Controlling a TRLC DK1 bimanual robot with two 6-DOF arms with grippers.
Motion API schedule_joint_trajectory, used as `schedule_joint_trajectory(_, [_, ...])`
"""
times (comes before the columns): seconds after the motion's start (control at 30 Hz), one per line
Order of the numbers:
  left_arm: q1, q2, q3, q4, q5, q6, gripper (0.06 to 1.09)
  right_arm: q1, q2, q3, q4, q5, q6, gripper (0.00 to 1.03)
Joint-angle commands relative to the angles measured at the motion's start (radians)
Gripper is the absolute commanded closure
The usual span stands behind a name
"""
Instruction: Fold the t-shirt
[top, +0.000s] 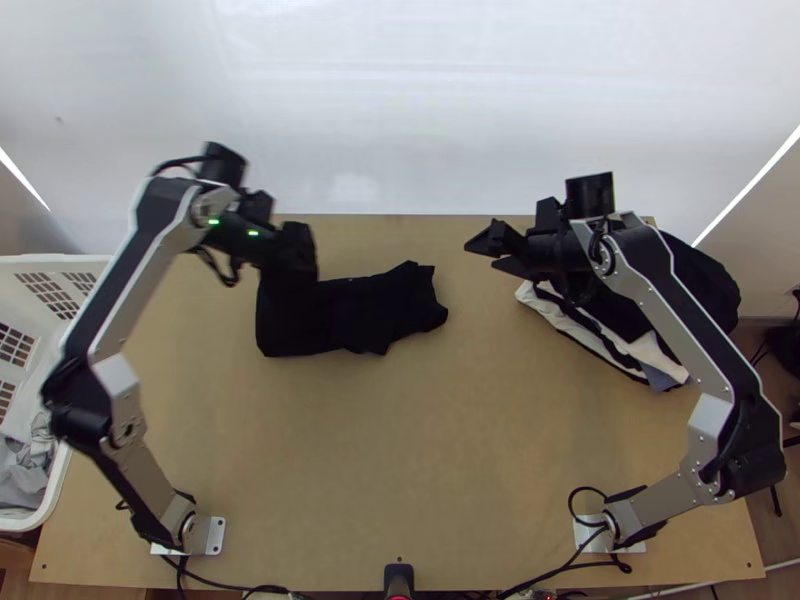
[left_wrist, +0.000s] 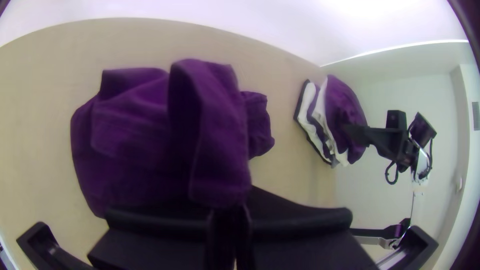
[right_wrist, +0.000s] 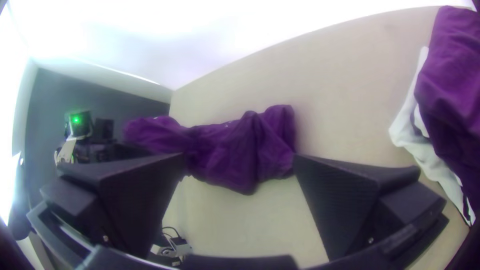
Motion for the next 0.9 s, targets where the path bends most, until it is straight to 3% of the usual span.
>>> schedule_joint_trajectory(0.0, [-0.145, 0.148, 0.098, 0.016, -0.014, -0.05, 1.05, -0.032, -0.031, -0.014, 0.0, 0.0, 0.0, 0.03])
schedule_joint_trajectory(0.43, [-0.273, 0.405, 0.287, 0.08, -0.06, -0.113, 1.05, -0.091, -0.09, -0.055, 0.0, 0.0, -0.003, 0.03])
schedule_joint_trajectory(0.47, [-0.285, 0.415, 0.297, 0.095, -0.063, -0.126, 0.99, -0.091, -0.094, -0.058, 0.0, 0.0, -0.003, 0.03])
schedule_joint_trajectory(0.5, [-0.297, 0.425, 0.307, 0.112, -0.061, -0.132, 0.8, -0.091, -0.097, -0.06, 0.0, 0.0, -0.003, 0.03])
schedule_joint_trajectory(0.57, [-0.328, 0.431, 0.313, 0.155, -0.048, -0.139, 0.06, -0.091, -0.103, -0.064, 0.0, 0.0, -0.002, 0.03])
schedule_joint_trajectory(0.6, [-0.34, 0.431, 0.314, 0.186, -0.031, -0.139, 0.1, -0.091, -0.105, -0.068, 0.0, 0.0, -0.002, 0.03])
schedule_joint_trajectory(0.73, [-0.358, 0.398, 0.324, 0.347, 0.069, -0.215, 0.1, -0.082, -0.106, -0.083, 0.004, 0.002, -0.006, 0.03])
schedule_joint_trajectory(0.87, [-0.334, 0.339, 0.324, 0.474, 0.077, -0.29, 0.1, -0.052, -0.103, -0.109, 0.019, 0.014, -0.009, 0.03])
